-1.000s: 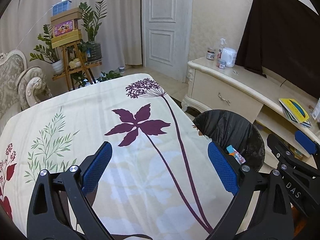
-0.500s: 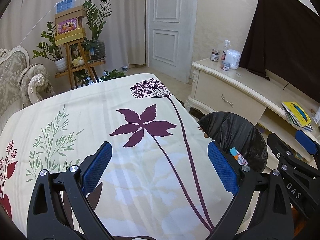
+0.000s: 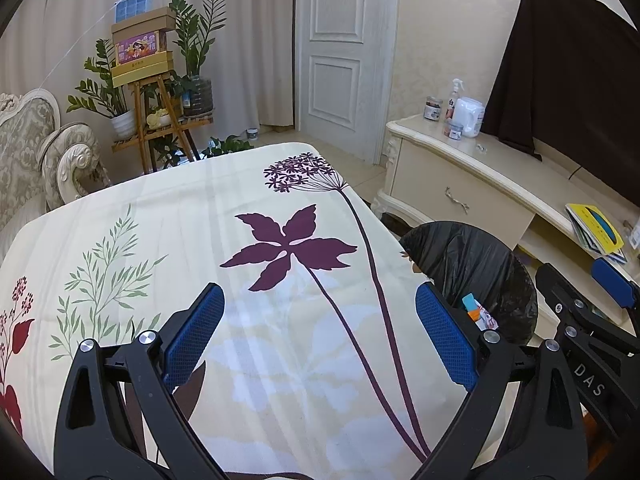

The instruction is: Collect trash

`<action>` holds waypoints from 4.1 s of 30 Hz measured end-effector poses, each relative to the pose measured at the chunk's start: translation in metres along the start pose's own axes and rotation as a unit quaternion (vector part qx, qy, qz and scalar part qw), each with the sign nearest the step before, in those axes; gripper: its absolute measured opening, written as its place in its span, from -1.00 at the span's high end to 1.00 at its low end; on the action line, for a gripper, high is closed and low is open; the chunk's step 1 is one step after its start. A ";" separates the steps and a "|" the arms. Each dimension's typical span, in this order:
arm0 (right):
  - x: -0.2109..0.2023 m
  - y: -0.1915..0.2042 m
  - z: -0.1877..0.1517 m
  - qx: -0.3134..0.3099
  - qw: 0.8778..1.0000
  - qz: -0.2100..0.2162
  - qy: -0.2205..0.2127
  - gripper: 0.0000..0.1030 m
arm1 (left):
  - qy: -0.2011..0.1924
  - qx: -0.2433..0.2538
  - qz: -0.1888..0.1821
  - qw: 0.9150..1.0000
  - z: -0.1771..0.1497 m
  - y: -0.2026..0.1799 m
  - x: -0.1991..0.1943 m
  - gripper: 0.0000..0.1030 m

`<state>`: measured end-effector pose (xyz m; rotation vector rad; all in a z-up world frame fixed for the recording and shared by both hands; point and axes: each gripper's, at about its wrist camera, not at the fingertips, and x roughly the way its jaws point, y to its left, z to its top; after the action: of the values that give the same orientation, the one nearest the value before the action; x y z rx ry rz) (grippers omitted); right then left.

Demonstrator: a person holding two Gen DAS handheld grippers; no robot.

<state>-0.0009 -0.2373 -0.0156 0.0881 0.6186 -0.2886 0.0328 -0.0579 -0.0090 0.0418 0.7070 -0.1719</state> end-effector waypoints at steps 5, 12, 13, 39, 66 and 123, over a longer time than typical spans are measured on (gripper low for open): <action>0.000 -0.001 0.000 0.000 1.000 0.001 0.000 -0.53 | -0.001 0.001 0.000 1.000 0.000 0.000 0.000 -0.83; 0.000 -0.001 0.000 0.000 1.000 0.000 0.000 -0.53 | 0.000 0.000 0.000 1.000 0.000 0.000 0.000 -0.83; 0.000 -0.001 0.000 0.000 1.000 0.000 0.000 -0.53 | 0.000 0.000 0.000 1.000 0.000 0.000 0.000 -0.83; 0.000 -0.001 0.000 0.001 1.000 0.000 0.001 -0.53 | -0.003 0.005 0.001 1.000 0.003 -0.006 0.000 -0.83; 0.002 0.000 -0.002 0.000 1.000 0.000 0.003 -0.53 | -0.008 0.002 -0.012 1.000 0.002 -0.006 0.007 -0.83; 0.146 0.411 0.023 -0.170 0.946 0.210 0.179 -0.64 | 0.129 -0.175 0.214 0.952 -0.028 0.320 0.064 -0.86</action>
<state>0.2452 0.1169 -0.0834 -0.0631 0.9820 0.2565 0.1178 0.2509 -0.0781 -0.1235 0.9630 0.3841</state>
